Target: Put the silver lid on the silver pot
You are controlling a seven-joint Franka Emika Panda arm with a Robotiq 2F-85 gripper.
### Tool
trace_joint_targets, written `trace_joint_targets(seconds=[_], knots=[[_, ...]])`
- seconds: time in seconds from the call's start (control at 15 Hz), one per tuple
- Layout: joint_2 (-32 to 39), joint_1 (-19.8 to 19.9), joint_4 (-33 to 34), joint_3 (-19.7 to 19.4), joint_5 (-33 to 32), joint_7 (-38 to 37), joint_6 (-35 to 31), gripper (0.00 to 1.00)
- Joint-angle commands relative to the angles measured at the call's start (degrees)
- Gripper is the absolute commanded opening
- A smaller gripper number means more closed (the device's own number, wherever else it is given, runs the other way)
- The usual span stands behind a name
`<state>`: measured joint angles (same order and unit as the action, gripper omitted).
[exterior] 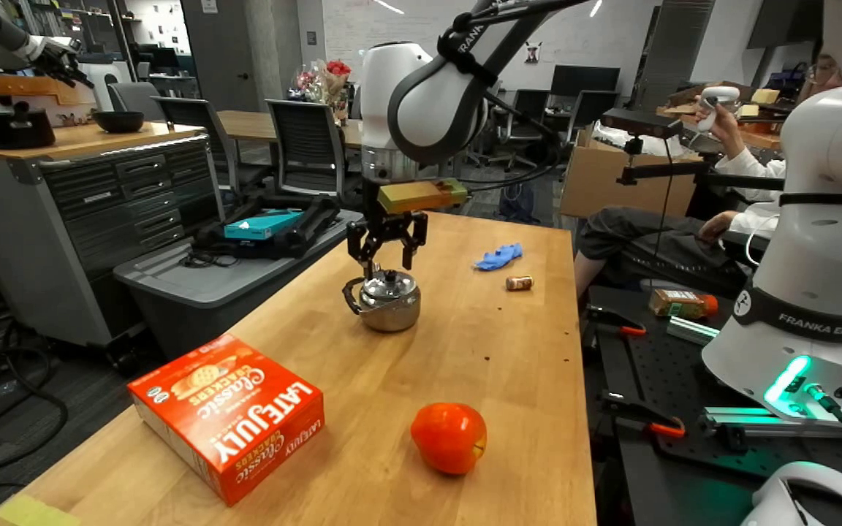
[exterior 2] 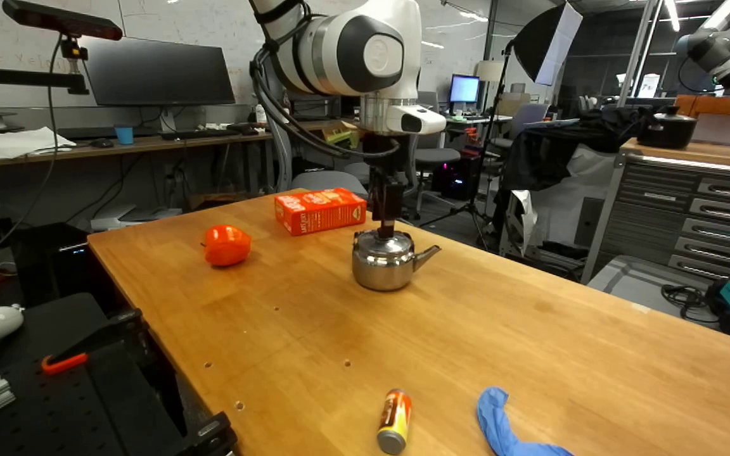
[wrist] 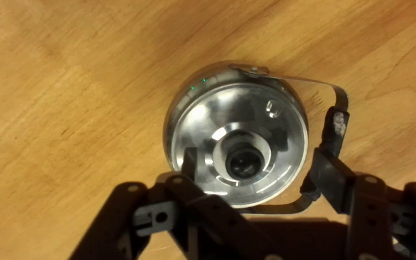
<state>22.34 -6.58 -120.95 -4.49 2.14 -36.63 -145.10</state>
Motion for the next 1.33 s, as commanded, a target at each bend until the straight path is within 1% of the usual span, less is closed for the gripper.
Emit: trace_joint_targets(seconds=[0.0,0.2,0.4,0.6,0.73,0.93,1.07,1.13,1.27], knots=[[-4.85,-1.07,-3.94,-0.29,-1.08,0.06,-3.21,1.0],[-7.82,-1.99,-6.04,-0.84,-4.25,-0.17,-4.9,1.0],[-10.76,-2.59,-8.0,-1.21,-10.6,0.3,-5.77,1.0],[-13.3,-2.03,-9.88,-0.1,-15.72,3.48,-5.39,1.0],[-15.2,-1.32,-11.66,1.18,-16.49,7.83,-5.34,1.0],[-18.28,-0.36,-14.67,3.29,-13.2,15.56,-5.49,1.0],[-20.61,0.29,-16.78,5.01,-8.58,21.74,-5.23,1.0],[-21.74,0.54,-17.6,5.88,-5.03,24.95,-4.61,1.0],[-23.63,0.56,-19.04,6.78,0.22,29.03,-3.73,1.0]])
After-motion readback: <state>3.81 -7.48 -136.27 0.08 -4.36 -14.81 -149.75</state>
